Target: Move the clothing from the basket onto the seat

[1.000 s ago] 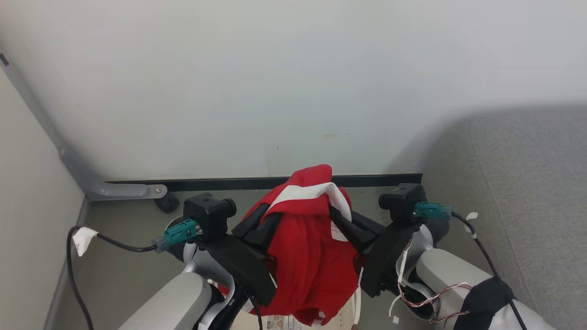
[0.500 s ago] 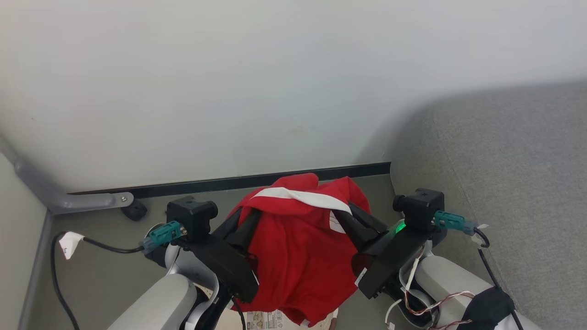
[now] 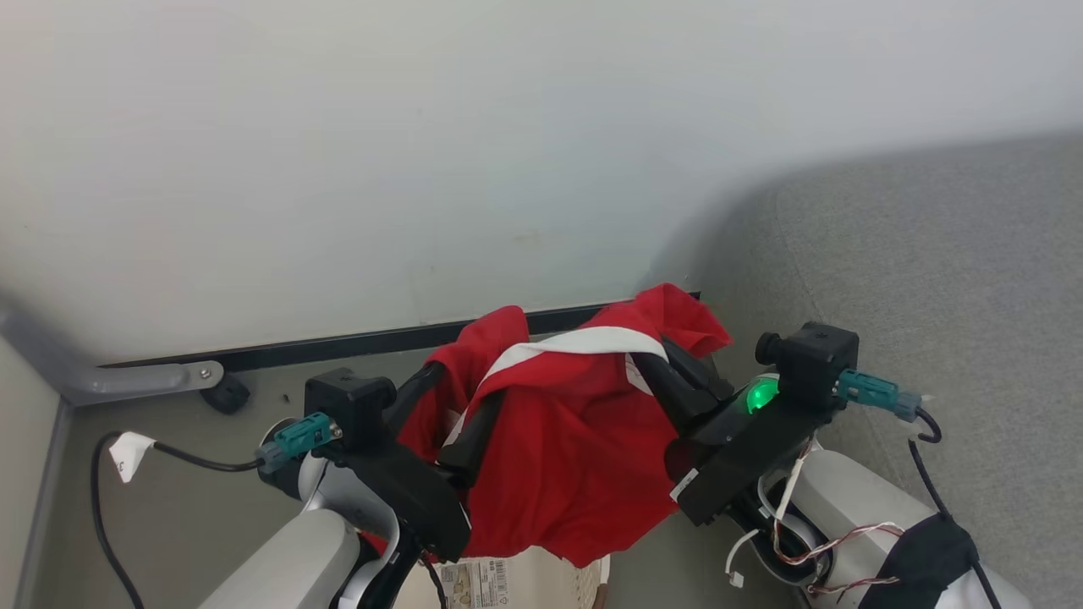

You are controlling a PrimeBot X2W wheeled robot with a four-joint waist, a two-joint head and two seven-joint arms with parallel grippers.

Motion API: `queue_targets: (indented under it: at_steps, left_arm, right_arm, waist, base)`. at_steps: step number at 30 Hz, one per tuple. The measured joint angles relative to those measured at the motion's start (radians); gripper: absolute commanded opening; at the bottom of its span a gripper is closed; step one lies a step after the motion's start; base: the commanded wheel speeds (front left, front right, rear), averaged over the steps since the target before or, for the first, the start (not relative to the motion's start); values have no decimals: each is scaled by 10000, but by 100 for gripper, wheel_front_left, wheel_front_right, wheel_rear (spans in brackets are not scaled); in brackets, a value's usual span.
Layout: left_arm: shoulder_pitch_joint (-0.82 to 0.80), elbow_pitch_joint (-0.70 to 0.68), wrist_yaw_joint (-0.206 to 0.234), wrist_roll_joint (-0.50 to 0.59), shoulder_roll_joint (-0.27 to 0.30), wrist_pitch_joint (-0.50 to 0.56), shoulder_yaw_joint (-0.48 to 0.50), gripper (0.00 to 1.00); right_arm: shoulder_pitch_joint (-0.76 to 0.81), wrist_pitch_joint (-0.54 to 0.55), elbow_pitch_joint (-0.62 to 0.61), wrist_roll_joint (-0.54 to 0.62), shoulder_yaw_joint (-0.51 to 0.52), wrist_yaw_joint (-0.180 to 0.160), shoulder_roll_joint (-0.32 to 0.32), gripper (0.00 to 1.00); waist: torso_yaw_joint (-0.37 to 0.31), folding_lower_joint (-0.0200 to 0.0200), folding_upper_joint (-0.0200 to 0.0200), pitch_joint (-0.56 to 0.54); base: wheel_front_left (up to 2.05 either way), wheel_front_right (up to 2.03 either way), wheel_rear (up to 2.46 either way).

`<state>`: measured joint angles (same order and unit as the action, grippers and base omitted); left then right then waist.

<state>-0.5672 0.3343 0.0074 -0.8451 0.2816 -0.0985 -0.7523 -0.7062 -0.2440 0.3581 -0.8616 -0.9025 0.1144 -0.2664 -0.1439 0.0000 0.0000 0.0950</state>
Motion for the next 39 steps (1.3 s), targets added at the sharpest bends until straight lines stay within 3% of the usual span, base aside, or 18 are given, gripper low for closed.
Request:
queue_targets:
  at_steps: [25,39]
  left_arm:
    - [-38,738,-176,42,213,629,-370,100]
    - [250,-92,-249,125,311,435,-424,100]
  right_arm:
    - [146,-52,-965,316,1198,-265,-1001,0]
    - [-3,-54,-1789,545,2153,-543,-2113,0]
  waist:
    - [-349,0,0,-37]
    - [-976,0,0,-171]
  base:
    - [0,0,0]
    - [0,0,0]
